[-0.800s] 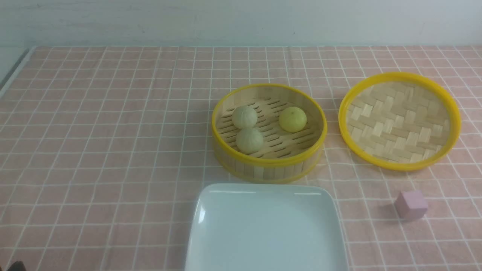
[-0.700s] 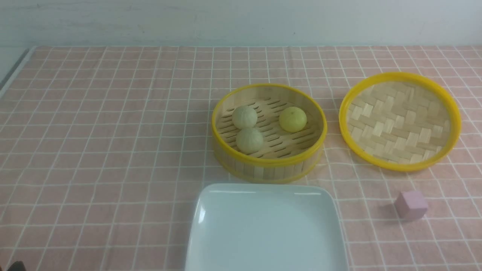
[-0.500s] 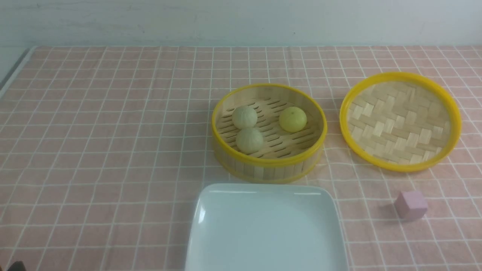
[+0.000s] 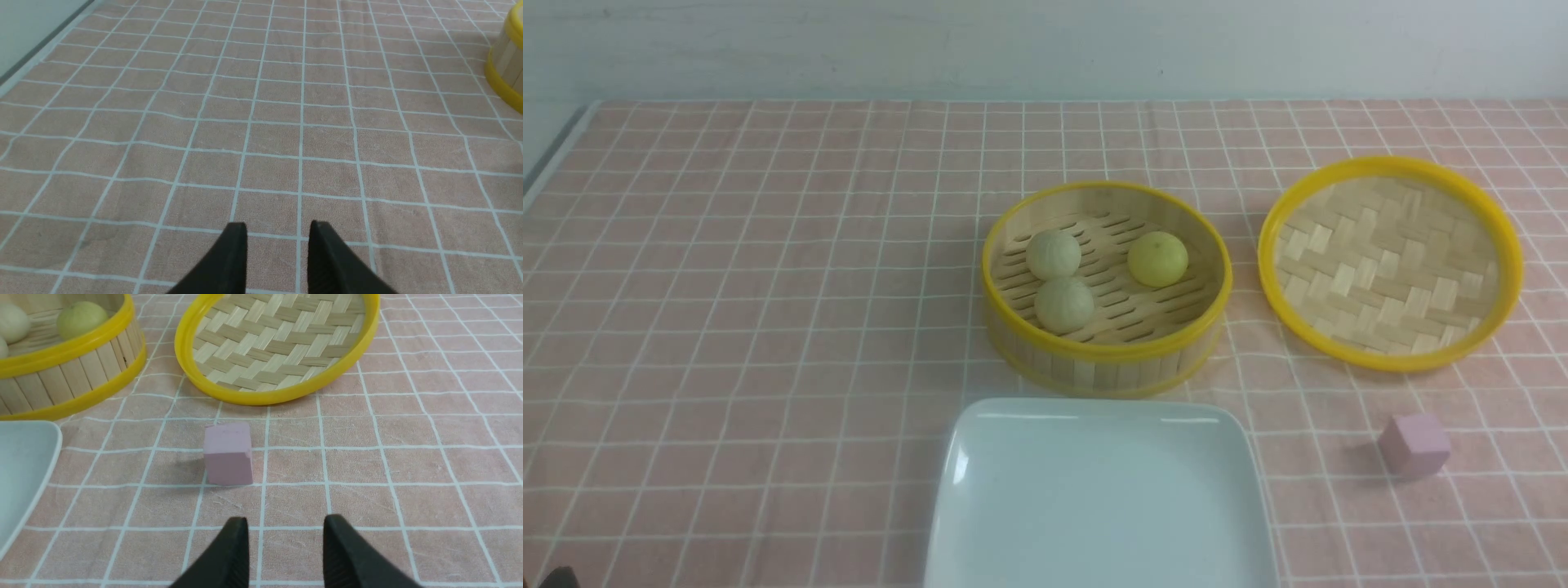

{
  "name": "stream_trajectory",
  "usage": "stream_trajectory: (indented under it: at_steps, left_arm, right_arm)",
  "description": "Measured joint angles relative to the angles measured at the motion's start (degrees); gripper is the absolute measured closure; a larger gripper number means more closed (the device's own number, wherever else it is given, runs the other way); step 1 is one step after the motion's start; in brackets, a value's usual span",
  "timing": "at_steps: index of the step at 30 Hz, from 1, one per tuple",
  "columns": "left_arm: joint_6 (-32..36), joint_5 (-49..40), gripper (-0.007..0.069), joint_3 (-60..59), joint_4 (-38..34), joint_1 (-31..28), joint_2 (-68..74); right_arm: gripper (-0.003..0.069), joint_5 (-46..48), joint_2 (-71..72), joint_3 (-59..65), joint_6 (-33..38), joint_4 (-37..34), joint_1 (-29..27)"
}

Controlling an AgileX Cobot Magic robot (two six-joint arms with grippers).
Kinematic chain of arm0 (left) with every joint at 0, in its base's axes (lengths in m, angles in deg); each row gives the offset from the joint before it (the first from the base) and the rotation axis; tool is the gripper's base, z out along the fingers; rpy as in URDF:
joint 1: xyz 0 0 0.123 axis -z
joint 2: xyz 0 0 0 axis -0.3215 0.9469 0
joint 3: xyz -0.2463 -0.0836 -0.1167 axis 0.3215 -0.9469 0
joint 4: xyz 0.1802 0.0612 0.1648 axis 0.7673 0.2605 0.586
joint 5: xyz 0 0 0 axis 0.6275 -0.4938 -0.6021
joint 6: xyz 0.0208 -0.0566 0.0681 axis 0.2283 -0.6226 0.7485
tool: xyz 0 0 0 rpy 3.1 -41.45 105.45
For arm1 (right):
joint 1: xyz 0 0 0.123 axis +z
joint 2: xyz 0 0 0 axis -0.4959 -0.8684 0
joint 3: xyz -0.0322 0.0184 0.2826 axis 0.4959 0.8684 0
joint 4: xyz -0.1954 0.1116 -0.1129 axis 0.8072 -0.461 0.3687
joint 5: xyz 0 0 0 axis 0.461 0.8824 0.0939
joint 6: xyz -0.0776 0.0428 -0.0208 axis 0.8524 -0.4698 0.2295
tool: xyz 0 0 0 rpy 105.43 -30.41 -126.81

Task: Put the steamed buns into the plate on the pink tablecloth.
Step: 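Reach toward a bun in the bamboo steamer with the right gripper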

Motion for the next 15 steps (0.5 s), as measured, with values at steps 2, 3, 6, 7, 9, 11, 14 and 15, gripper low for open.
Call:
stream_trajectory:
  at_steps: [2, 3, 6, 7, 9, 11, 14, 15]
  left_arm:
    - [0.0, 0.0, 0.0386, 0.0, 0.0, 0.0, 0.0]
    - [0.0, 0.0, 0.0386, 0.0, 0.0, 0.0, 0.0]
    - [0.07, 0.0, 0.0386, 0.0, 0.0, 0.0, 0.0]
    - [0.07, 0.0, 0.0386, 0.0, 0.0, 0.0, 0.0]
    - [0.07, 0.0, 0.0386, 0.0, 0.0, 0.0, 0.0]
    - [0.07, 0.0, 0.0386, 0.0, 0.02, 0.0, 0.0]
    - [-2.79, 0.17, 0.0386, 0.0, -2.96, 0.0, 0.0]
    - [-4.9, 0.42, 0.0386, 0.0, -5.46, 0.0, 0.0]
  right_arm:
    - [0.0419, 0.0, 0.0, 0.0, 0.0, 0.15, 0.0]
    - [0.0419, 0.0, 0.0, 0.0, 0.0, 0.2, 0.0]
    - [0.0419, 0.0, 0.0, 0.0, 0.0, 0.36, 0.0]
    - [0.0419, 0.0, 0.0, 0.0, 0.0, 0.36, 0.0]
    - [0.0419, 0.0, 0.0, 0.0, 0.0, 0.36, 0.0]
    - [0.0419, -0.08, 0.0, 0.0, 0.0, 0.5, 0.0]
    - [0.0419, -1.38, 0.0, 0.13, -3.78, -2.8, 0.0]
    - [0.0419, -2.11, 0.0, 0.24, -6.28, -5.47, 0.0]
